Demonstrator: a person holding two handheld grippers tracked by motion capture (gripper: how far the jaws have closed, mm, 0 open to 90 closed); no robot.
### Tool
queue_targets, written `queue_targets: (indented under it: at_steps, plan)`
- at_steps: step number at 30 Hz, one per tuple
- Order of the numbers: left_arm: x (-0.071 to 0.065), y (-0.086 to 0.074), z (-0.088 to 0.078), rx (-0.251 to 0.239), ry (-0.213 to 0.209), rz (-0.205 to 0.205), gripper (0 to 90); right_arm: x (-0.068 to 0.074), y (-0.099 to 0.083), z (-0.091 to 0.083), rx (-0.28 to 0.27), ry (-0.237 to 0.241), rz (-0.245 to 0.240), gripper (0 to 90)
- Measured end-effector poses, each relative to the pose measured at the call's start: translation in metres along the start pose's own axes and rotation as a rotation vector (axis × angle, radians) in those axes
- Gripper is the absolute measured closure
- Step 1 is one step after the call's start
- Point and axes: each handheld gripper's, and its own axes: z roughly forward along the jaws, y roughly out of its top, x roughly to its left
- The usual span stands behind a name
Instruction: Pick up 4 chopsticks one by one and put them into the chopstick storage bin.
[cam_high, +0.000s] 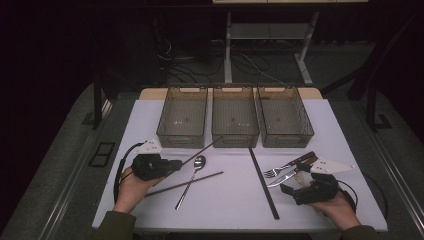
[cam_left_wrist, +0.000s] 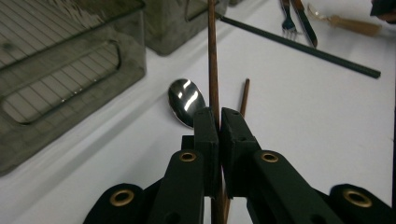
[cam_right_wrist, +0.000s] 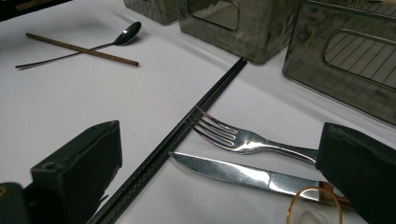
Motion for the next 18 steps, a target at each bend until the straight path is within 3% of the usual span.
queue_targets:
  at_steps: [7,18]
  plan:
    - [0.005,0.011,0.001,-0.042,0.004,-0.007,85.2,0.000,0.000,0.000,0.000,0.001,0.002,0.5]
    - [0.011,0.029,0.007,-0.066,0.018,0.004,85.2,0.000,0.000,0.000,0.002,0.000,0.004,0.5]
